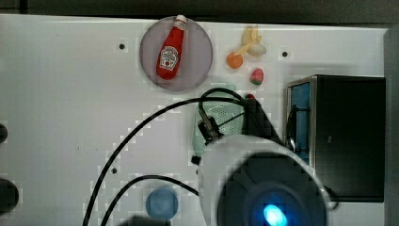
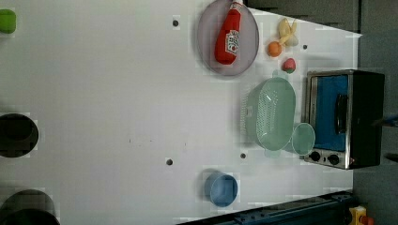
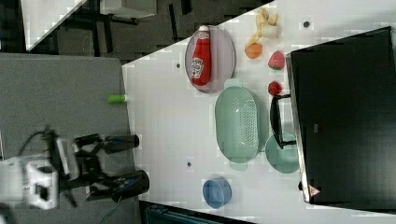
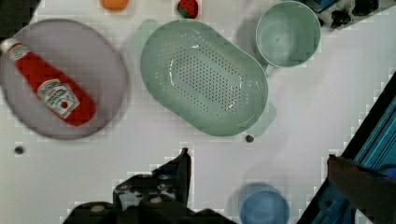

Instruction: Drag strainer left to right.

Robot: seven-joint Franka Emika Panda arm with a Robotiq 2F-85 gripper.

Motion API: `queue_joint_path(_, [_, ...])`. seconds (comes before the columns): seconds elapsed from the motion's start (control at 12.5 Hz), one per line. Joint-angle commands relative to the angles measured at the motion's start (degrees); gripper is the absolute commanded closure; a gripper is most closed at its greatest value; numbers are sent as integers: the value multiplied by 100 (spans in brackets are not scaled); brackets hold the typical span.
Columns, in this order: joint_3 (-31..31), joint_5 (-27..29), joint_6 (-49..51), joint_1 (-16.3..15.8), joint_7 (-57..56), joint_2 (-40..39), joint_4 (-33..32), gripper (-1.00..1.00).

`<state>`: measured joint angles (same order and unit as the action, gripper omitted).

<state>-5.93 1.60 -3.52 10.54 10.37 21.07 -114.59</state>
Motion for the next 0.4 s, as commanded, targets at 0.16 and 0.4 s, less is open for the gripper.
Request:
queue_joint_path(0.16, [-6,17,199,-163,-585,-145,84,-100])
queue_joint_path(0.4, [-21,17,199,-163,-585,-183,74,-100])
